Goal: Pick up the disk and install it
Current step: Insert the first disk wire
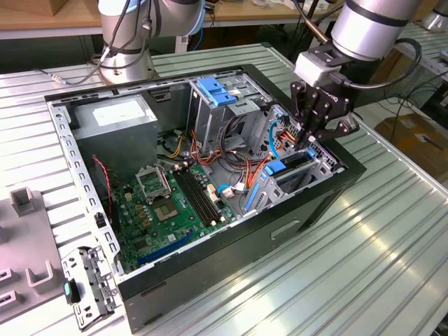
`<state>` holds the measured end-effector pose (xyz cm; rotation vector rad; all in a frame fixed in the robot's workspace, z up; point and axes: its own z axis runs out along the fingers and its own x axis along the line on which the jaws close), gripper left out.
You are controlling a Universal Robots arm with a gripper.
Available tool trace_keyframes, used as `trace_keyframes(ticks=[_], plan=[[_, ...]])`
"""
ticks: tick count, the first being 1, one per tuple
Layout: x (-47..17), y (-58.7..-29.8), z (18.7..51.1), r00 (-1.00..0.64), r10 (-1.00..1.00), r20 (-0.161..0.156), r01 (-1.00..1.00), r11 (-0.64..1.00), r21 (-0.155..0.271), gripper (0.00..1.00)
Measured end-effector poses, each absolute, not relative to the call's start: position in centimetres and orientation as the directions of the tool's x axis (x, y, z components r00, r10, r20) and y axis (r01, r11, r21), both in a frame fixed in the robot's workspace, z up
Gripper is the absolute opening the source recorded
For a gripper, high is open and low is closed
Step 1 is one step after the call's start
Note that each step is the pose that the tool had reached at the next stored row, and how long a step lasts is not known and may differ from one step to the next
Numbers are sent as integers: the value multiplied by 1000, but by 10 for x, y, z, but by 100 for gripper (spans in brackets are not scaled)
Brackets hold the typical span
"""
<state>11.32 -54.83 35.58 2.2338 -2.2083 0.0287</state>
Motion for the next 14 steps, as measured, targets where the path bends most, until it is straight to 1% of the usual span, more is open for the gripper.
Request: trace_keyframes(ticks=[9,14], plan=[[113,-551,349,2,-1000,22,-1000,-3,-13,17],[112,-551,348,-8,-1000,22,-1000,8,-13,17]])
